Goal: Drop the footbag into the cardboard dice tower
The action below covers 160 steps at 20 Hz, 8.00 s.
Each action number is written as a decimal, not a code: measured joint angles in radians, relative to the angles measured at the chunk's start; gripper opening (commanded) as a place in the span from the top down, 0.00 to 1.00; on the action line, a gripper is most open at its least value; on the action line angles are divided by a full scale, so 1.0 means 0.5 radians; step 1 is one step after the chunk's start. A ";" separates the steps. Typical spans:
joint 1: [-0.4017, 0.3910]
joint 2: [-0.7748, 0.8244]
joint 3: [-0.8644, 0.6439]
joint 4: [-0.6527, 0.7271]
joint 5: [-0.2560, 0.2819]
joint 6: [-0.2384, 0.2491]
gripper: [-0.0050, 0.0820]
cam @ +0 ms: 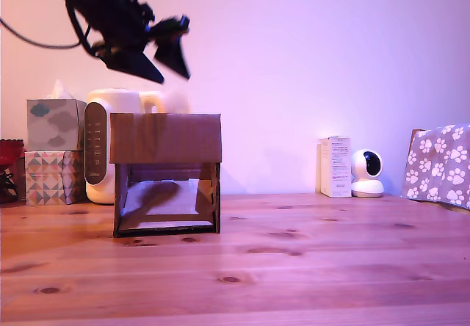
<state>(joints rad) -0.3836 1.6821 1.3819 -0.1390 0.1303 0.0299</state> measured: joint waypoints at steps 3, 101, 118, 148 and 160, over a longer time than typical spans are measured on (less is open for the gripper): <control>-0.008 -0.079 0.006 -0.156 -0.001 0.000 0.28; -0.110 0.037 -1.356 1.095 0.152 -0.266 0.85; -0.110 -1.001 -1.354 0.980 0.133 -0.214 0.85; 0.065 0.003 -0.140 0.228 0.066 -0.089 0.13; -0.002 -0.173 -0.044 -0.563 0.311 -0.062 0.97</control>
<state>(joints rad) -0.3847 1.5955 1.3598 -0.4206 0.2855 -0.0010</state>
